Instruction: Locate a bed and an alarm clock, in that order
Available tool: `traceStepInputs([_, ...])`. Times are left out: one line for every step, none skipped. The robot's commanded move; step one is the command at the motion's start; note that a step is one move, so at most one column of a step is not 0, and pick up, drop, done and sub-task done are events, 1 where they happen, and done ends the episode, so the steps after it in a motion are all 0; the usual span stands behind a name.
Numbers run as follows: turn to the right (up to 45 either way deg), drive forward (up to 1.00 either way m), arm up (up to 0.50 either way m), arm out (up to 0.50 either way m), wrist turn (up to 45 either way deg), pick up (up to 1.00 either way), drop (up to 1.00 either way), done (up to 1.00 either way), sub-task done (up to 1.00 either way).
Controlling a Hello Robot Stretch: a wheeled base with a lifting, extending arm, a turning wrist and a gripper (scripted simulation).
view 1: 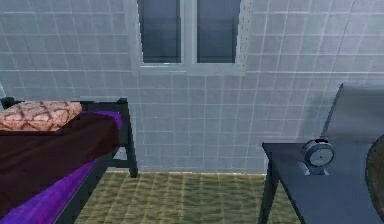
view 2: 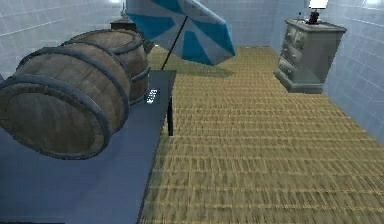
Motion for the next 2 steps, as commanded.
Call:
traceStepInputs([21.0,0.0,0.0,0.0,0.0,0.0,0.0,0.0,0.0])
traceStepInputs([0.0,0.15,0.0,0.0,0.0,0.0,0.0,0.0,0.0])
